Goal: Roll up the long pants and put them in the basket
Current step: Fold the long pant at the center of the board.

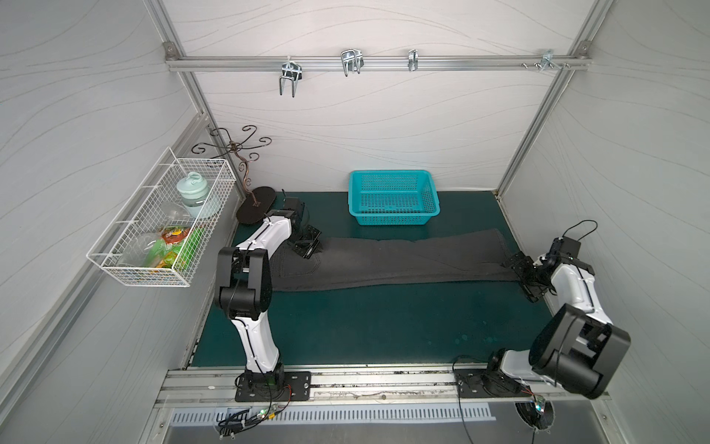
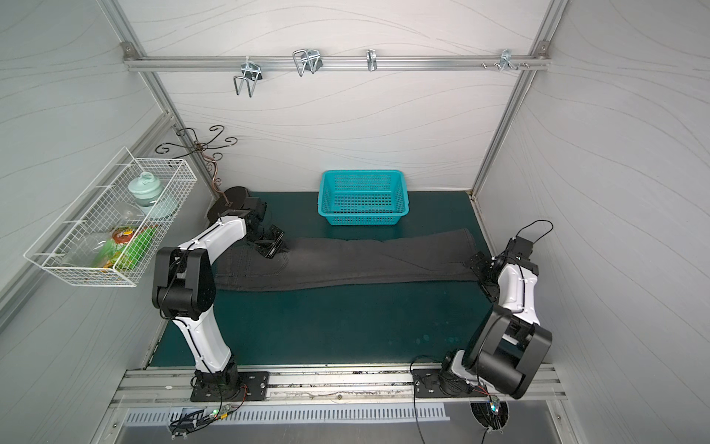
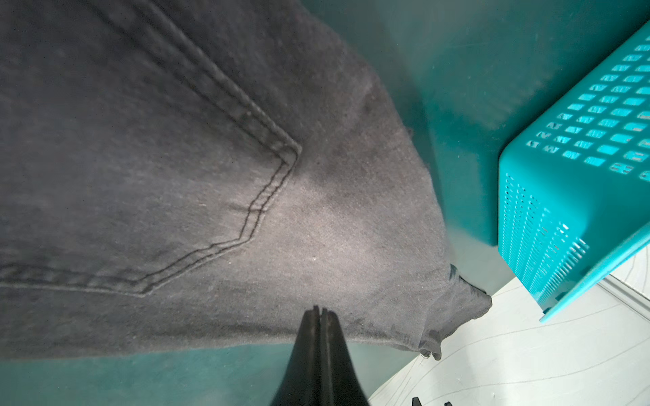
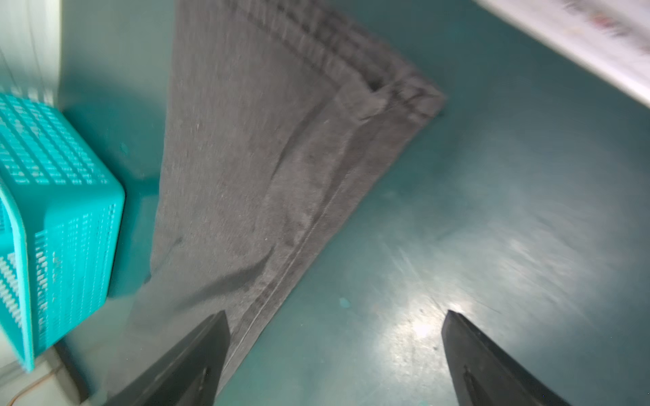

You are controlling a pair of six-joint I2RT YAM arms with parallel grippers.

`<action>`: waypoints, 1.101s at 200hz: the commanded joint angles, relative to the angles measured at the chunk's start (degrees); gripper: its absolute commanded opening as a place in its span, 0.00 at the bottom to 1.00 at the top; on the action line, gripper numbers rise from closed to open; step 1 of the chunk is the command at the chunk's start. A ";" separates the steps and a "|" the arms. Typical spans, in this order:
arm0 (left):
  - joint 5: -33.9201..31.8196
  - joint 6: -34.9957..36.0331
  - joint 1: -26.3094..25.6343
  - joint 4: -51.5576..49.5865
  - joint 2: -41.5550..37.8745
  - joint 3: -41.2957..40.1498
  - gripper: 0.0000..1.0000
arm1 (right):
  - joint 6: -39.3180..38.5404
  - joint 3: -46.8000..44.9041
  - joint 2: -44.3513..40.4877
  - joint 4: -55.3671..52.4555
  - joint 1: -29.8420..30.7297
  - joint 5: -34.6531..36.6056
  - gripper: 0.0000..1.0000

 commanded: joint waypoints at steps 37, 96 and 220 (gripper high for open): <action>-1.94 0.68 -1.60 -3.30 0.48 3.77 0.00 | 2.54 -5.74 1.26 7.83 -8.71 -2.96 0.99; -3.88 0.96 -2.02 -6.04 0.07 4.90 0.00 | 3.48 -5.34 12.03 15.34 -14.21 -10.33 0.99; -4.42 2.21 -2.94 -8.91 2.16 7.24 0.00 | 5.94 1.04 26.54 21.39 -10.10 -11.11 0.99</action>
